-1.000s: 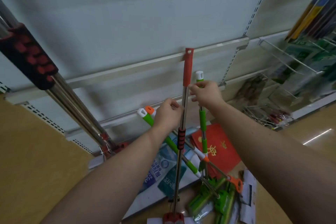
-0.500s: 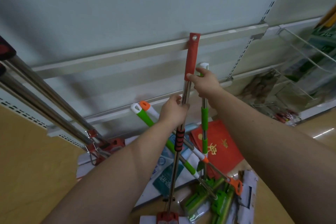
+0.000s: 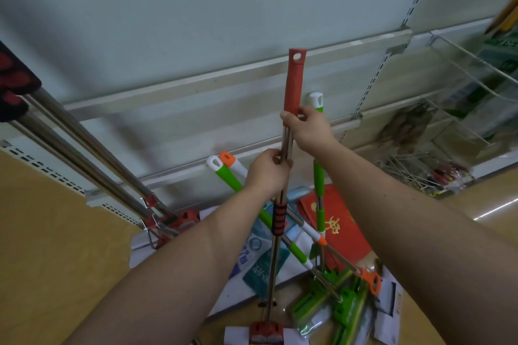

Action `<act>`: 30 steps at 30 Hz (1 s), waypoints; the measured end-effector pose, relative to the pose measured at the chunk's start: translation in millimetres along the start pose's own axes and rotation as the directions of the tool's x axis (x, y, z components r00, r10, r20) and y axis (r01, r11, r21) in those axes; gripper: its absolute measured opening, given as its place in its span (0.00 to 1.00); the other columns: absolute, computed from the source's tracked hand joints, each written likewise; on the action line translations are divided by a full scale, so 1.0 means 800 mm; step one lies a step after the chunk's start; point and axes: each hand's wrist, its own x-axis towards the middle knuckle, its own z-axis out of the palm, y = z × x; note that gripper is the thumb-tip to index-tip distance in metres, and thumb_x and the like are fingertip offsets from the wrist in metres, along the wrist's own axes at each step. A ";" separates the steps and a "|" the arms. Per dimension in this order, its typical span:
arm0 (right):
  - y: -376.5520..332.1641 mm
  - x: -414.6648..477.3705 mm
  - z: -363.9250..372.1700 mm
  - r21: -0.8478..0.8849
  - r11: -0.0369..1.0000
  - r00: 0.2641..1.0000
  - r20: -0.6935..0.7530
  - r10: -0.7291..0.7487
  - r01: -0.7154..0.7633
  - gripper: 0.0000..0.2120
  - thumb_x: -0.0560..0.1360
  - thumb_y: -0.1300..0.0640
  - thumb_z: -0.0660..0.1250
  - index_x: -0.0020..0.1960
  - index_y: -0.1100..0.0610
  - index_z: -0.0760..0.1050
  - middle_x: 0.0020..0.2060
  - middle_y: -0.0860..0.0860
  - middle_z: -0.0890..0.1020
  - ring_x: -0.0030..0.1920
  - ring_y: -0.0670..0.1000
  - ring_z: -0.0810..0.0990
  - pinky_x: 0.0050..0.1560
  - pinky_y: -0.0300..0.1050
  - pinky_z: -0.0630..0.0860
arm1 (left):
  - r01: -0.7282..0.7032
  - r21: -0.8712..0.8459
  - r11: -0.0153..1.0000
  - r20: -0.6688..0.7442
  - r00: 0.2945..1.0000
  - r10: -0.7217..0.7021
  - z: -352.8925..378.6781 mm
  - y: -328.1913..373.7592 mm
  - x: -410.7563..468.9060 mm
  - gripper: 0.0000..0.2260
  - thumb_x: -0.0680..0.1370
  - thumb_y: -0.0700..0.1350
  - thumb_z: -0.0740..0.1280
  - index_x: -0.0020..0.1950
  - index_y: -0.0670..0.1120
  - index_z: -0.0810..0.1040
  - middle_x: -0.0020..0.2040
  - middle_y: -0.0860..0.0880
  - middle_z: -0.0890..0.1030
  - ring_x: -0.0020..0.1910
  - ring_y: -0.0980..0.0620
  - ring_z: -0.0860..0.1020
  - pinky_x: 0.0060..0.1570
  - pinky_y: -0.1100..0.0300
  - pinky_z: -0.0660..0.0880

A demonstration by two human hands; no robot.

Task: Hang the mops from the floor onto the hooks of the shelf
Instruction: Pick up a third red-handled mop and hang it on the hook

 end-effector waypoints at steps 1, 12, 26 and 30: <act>0.000 -0.009 -0.002 0.000 1.000 1.000 0.004 -0.005 0.005 0.18 0.81 0.46 0.67 0.65 0.56 0.79 0.54 0.52 0.85 0.53 0.53 0.83 0.53 0.49 0.78 | 0.002 0.009 1.000 0.006 1.000 -0.002 0.000 -0.001 -0.006 0.15 0.81 0.50 0.66 0.66 0.47 0.77 0.61 0.46 0.82 0.61 0.42 0.79 0.60 0.52 0.75; -0.003 -0.131 -0.024 0.023 0.992 0.993 -0.008 -0.121 0.121 0.16 0.81 0.47 0.67 0.64 0.55 0.78 0.48 0.55 0.86 0.46 0.52 0.83 0.41 0.40 0.74 | -0.038 0.084 0.996 0.058 0.998 0.034 -0.002 -0.012 -0.101 0.05 0.80 0.49 0.65 0.54 0.51 0.71 0.52 0.47 0.82 0.52 0.43 0.81 0.56 0.48 0.78; -0.025 -0.298 -0.021 0.008 0.990 0.990 -0.005 -0.143 0.143 0.10 0.80 0.47 0.69 0.57 0.51 0.79 0.41 0.44 0.81 0.40 0.43 0.79 0.41 0.39 0.71 | -0.149 0.010 0.989 0.202 0.969 0.144 -0.045 -0.055 -0.242 0.07 0.82 0.49 0.63 0.55 0.48 0.77 0.47 0.50 0.80 0.47 0.49 0.78 0.49 0.55 0.75; -0.039 -0.352 -0.011 -0.003 0.989 0.988 0.016 -0.151 0.151 0.09 0.79 0.47 0.69 0.54 0.52 0.78 0.39 0.44 0.80 0.39 0.44 0.78 0.42 0.42 0.73 | -0.152 0.011 0.988 0.254 0.956 0.145 -0.068 -0.073 -0.287 0.07 0.82 0.51 0.62 0.52 0.52 0.79 0.47 0.47 0.82 0.49 0.44 0.81 0.51 0.49 0.79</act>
